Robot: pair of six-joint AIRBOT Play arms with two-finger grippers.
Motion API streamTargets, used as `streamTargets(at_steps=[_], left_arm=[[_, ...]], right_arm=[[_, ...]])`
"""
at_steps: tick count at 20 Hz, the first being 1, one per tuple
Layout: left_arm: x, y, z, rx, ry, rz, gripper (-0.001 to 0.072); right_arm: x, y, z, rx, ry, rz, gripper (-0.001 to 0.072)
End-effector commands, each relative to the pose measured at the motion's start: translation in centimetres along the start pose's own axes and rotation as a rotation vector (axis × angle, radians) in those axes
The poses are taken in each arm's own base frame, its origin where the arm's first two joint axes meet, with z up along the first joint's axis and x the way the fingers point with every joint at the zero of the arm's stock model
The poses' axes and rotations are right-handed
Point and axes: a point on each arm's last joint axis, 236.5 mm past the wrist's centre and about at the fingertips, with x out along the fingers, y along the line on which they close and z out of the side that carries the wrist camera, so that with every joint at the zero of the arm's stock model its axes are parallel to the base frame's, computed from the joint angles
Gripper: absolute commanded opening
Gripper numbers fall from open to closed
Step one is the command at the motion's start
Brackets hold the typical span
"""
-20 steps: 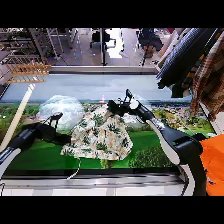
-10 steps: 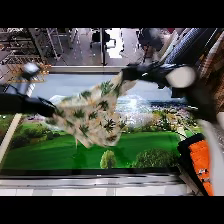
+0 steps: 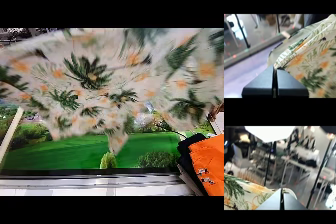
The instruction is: Fold the clothes and pants, and hang the long-sleeved shirts on hangers.
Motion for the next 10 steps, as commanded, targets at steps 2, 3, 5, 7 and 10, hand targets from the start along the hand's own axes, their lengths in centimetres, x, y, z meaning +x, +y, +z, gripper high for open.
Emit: streamTargets(at_steps=[2, 3, 5, 7, 10], left_arm=[[0.4, 1.0, 1.7, -0.006, -0.068, 0.033, 0.0006], [2.5, 1.6, 0.2, -0.030, -0.017, 0.023, 0.0006], [7.9, 3.0, -4.8, -0.074, 0.147, -0.005, 0.0006], [13.4, 5.0, -12.1, -0.101, 0.366, -0.012, 0.0007], [20.6, 7.9, -25.2, -0.122, 0.680, -0.005, 0.0007]], right_arm=[[0.2, -1.6, 2.7, -0.096, -0.107, -0.066, 0.0007], [2.4, -2.0, 0.6, -0.093, -0.055, -0.062, 0.0007], [8.1, -2.5, -5.9, -0.061, 0.106, -0.021, 0.0007], [14.1, -2.6, -15.0, -0.013, 0.295, 0.029, 0.0008], [21.8, -2.6, -30.0, 0.060, 0.522, 0.067, 0.0009]])
